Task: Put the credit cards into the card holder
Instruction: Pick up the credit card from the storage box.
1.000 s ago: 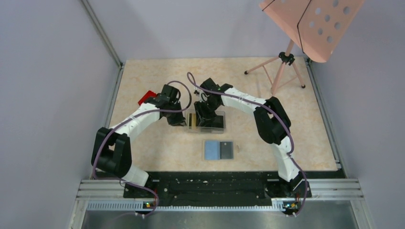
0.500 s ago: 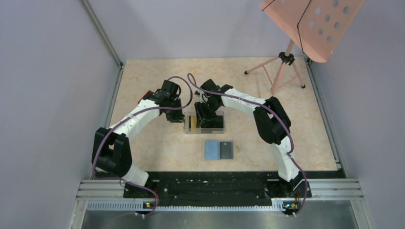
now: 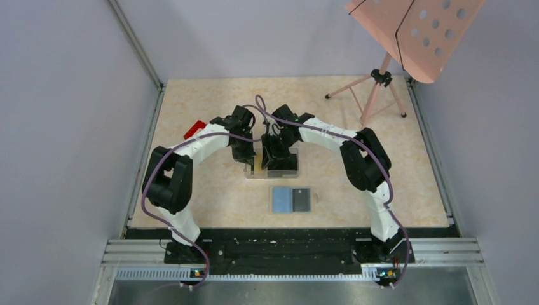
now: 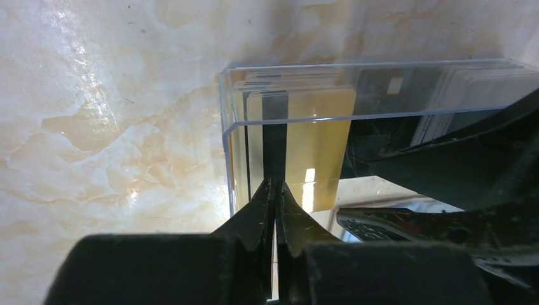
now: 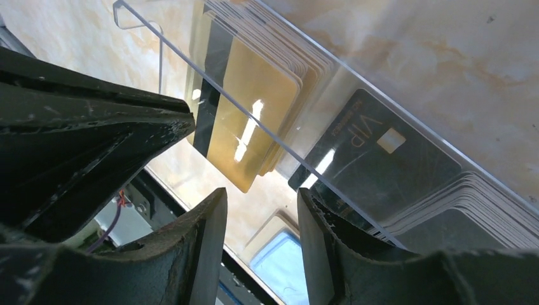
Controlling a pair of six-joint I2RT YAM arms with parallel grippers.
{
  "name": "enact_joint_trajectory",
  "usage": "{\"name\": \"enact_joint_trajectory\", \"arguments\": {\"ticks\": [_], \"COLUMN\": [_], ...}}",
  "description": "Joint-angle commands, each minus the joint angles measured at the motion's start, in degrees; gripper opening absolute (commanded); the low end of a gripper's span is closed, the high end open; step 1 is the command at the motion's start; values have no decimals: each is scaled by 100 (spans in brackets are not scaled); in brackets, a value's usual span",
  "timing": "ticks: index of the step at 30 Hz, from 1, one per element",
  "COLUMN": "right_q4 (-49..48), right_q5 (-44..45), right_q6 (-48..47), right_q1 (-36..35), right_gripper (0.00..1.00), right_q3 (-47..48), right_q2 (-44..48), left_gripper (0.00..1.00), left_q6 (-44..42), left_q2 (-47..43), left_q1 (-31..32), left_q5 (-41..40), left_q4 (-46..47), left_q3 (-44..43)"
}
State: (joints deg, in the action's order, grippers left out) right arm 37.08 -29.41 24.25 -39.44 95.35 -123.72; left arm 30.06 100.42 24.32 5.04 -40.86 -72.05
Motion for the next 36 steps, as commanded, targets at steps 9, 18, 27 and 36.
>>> {"name": "enact_joint_trajectory", "arguments": {"ticks": [9, 18, 27, 36], "right_q4": [-631, -718, -983, -986], "right_q5": [-337, -403, -667, -596], "right_q6": [395, 472, 625, 594], "right_q1": [216, 218, 212, 218], "right_gripper": [37, 30, 0, 3], "right_q3": [-351, -341, -428, -611], "right_q2": [172, 3, -101, 168], "left_gripper": [0, 0, 18, 21], "left_q6": [-179, 118, 141, -44], "left_q2": [422, 247, -350, -36], "left_q1": [345, 482, 456, 385], "left_q5": [-197, 251, -290, -652], "left_q4": [-235, 242, -47, -414], "left_q3": [-400, -132, -174, -147]}}
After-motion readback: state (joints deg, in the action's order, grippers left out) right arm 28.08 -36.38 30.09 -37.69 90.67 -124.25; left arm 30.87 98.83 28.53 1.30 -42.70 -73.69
